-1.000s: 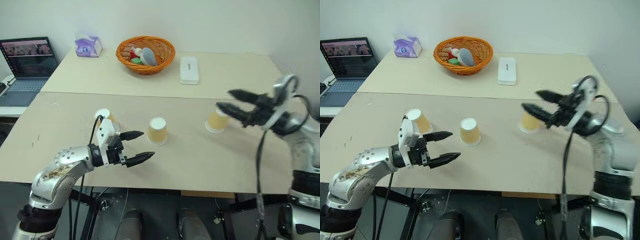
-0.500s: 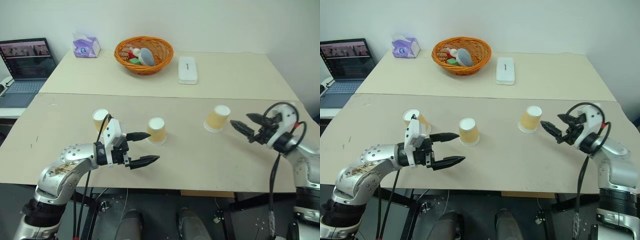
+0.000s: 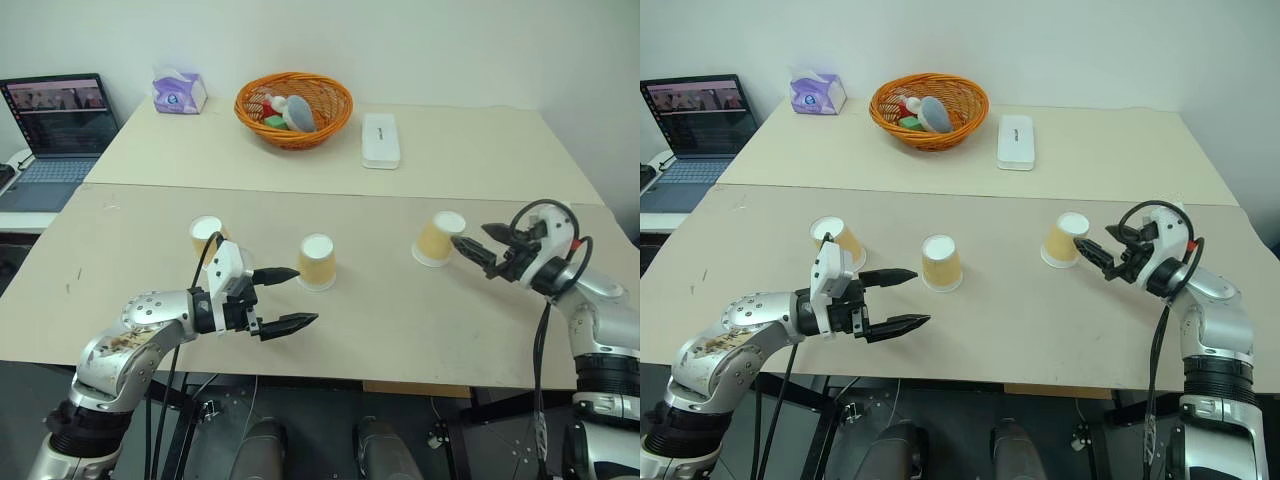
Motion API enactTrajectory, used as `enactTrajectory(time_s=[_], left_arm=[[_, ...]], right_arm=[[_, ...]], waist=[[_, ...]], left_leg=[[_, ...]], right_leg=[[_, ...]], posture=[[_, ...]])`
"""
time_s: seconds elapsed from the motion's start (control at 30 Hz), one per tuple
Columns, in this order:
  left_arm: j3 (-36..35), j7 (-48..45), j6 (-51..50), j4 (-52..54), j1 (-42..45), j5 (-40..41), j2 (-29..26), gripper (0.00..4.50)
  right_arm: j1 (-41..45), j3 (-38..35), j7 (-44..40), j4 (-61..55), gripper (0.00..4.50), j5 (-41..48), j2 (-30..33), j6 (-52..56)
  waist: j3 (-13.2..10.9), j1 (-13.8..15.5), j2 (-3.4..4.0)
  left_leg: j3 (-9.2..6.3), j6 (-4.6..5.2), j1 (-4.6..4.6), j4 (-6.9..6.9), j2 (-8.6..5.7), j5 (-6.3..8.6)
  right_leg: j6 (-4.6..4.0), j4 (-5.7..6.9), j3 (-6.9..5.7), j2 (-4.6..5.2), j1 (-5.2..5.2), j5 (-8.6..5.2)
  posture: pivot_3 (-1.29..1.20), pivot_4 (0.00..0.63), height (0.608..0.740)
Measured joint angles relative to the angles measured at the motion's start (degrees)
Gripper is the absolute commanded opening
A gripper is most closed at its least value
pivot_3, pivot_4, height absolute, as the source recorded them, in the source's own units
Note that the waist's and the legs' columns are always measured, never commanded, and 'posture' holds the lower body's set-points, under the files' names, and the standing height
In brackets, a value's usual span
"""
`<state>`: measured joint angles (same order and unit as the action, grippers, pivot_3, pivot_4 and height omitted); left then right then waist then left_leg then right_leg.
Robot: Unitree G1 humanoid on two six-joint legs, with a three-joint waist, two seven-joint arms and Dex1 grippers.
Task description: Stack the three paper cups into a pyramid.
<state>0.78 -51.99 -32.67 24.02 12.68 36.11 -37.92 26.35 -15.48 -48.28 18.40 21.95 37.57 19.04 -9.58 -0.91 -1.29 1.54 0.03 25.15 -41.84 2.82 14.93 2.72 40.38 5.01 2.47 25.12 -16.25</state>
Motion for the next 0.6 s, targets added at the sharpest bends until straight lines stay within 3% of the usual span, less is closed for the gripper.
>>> enactTrajectory(time_s=[0.6], left_arm=[[-2.1,2.7,0.0,1.3,-1.2,0.1,1.7,4.5]], right_arm=[[8.6,4.1,-1.5,8.9,4.44,-1.5,-2.7,-2.7]], waist=[[0.0,0.0,0.0]], left_leg=[[0.01,0.0,0.0,-0.01,0.0,0.0]], right_leg=[[0.01,0.01,0.0,0.01,0.0,0.02]], posture=[[0.0,0.15,0.675]])
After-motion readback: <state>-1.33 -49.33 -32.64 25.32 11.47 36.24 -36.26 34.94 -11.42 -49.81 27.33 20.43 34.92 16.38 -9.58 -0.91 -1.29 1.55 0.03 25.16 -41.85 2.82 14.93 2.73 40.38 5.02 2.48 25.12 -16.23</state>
